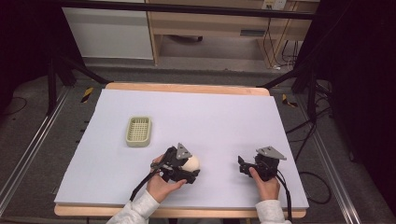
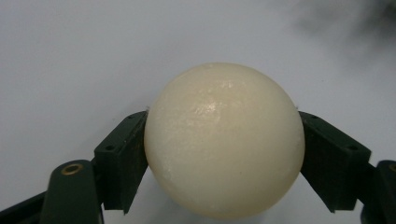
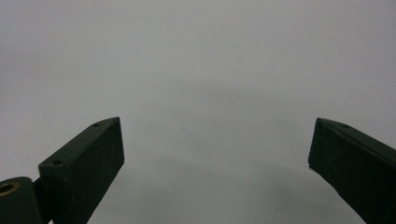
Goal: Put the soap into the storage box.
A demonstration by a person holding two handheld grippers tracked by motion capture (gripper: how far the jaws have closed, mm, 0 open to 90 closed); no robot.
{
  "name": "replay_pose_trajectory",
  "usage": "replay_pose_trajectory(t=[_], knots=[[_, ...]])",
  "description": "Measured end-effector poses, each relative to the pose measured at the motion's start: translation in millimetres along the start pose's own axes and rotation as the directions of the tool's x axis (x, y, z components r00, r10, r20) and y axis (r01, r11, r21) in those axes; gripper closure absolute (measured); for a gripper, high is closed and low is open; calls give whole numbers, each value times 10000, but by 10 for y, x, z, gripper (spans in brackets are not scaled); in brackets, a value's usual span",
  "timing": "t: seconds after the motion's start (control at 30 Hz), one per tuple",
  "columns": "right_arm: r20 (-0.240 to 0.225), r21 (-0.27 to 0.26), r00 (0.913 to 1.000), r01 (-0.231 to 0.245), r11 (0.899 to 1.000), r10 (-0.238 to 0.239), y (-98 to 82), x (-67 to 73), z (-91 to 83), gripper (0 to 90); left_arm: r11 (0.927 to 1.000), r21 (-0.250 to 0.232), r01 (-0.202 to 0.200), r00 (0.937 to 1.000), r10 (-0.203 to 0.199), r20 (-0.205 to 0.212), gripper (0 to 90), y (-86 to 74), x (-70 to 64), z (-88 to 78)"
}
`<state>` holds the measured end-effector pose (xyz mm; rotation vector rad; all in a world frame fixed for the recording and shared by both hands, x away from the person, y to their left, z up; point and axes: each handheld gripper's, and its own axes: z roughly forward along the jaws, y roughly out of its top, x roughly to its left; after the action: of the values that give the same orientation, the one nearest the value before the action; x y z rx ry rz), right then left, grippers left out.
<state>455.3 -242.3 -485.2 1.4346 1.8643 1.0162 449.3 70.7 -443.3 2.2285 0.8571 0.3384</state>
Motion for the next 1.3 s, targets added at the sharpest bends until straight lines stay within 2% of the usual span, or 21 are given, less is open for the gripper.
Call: replay_pose_trajectory(t=[0.33, 0.83, 1.03, 1.3], knots=[[25, 2, 10000, 47, 10000, -47, -2, -2, 0, 39, 9992, -265, 291, 9992, -298, -261, 225, 25, 176, -180], [31, -2, 10000, 32, 10000, -32, -4, 4, -1, 39, 9979, -434, 480, 9981, -497, -375, 225, 33, 339, -322], [29, -20, 10000, 42, 10000, -42, -4, 6, -3, 39, 9975, -477, 523, 9969, -549, -557, 225, 35, 434, -379], [73, -57, 10000, 60, 10000, -59, -7, 7, -9, 39, 9953, -590, 773, 9944, -812, -678, 225, 18, 554, -431]])
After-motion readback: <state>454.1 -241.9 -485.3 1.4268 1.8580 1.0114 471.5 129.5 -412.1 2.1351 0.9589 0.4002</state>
